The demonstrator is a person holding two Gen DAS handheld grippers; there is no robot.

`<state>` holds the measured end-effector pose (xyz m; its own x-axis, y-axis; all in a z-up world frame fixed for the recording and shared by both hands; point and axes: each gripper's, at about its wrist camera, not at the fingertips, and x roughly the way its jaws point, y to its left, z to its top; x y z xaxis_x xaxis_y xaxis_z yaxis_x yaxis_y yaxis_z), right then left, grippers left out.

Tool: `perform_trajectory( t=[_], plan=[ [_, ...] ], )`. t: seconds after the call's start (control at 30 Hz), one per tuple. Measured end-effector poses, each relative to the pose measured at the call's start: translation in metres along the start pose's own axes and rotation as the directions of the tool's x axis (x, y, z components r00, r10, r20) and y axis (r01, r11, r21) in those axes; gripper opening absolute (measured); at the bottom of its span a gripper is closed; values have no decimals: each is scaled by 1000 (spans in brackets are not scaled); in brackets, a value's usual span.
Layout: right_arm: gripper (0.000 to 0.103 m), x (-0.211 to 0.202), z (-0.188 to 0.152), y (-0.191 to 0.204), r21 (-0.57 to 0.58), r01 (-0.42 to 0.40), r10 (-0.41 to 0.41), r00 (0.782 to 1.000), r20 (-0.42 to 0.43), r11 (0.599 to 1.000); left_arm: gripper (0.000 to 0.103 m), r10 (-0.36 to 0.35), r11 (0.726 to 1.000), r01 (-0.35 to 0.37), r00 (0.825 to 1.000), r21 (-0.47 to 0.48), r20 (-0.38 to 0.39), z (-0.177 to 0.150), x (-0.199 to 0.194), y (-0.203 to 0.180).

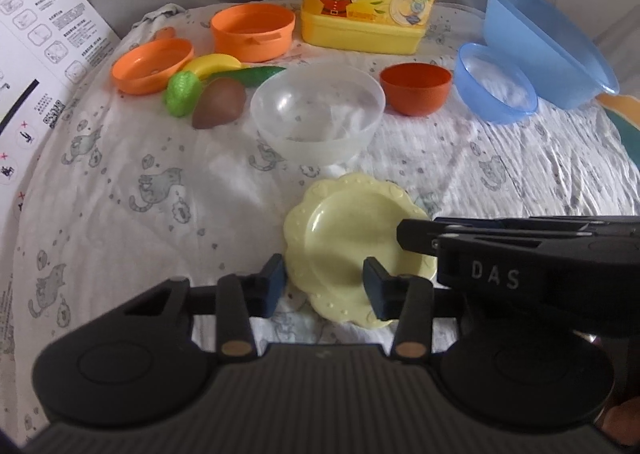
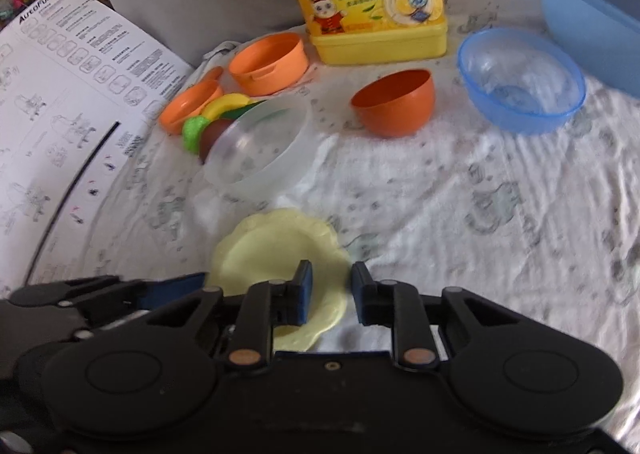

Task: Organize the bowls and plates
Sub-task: 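Close both grippers on the yellow flower-shaped plate rim and lift it, then carry the yellow plate with both grippers and lower it onto the green tray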

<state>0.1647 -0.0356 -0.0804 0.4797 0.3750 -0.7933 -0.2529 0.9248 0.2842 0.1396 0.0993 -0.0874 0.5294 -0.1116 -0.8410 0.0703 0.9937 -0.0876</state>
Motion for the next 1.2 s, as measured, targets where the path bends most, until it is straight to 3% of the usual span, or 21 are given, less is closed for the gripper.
perform_trajectory(
  t=[0.17,0.7,1.2],
  plan=[
    [22,-9,-3,-4,36,-5,5,1000,-8,999,37,-1,1000,1,1000,-10,-3,-4,-8,-1],
    [22,-66,-14,-1,77,-7,5,1000,22,997,36,-16,1000,17,999,-23,46,-11,-61,-12],
    [22,-121,-48,23,50,-58,56,998,35,997,36,-7,1000,9,996,-30,91,-50,-126,-7]
  ],
)
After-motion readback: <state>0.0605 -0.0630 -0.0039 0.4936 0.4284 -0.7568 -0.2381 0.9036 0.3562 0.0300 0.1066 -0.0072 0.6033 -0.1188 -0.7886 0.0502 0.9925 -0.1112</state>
